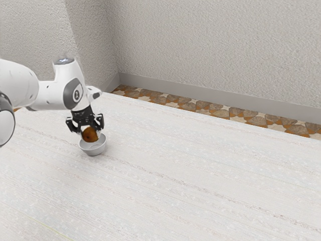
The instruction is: Place the pear in the bowl.
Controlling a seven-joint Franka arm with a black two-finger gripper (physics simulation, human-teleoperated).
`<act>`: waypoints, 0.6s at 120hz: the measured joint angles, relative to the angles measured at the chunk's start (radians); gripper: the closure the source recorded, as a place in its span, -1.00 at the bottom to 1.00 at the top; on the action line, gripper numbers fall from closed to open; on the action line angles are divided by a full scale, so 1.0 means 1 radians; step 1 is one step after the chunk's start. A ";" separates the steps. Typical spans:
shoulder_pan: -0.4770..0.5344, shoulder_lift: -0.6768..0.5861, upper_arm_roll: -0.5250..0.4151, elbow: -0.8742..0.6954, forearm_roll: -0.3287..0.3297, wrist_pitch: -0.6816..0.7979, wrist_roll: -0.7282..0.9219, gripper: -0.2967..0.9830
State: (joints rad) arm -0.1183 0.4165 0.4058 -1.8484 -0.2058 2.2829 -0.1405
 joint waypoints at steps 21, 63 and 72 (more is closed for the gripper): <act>0.006 0.015 -0.002 0.003 -0.021 0.008 0.019 -0.32; -0.020 -0.025 0.004 0.002 -0.023 0.018 0.047 -0.49; -0.055 -0.071 0.009 0.003 -0.009 0.011 0.053 -0.51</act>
State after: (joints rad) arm -0.1734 0.3451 0.4148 -1.8452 -0.2150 2.2939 -0.0877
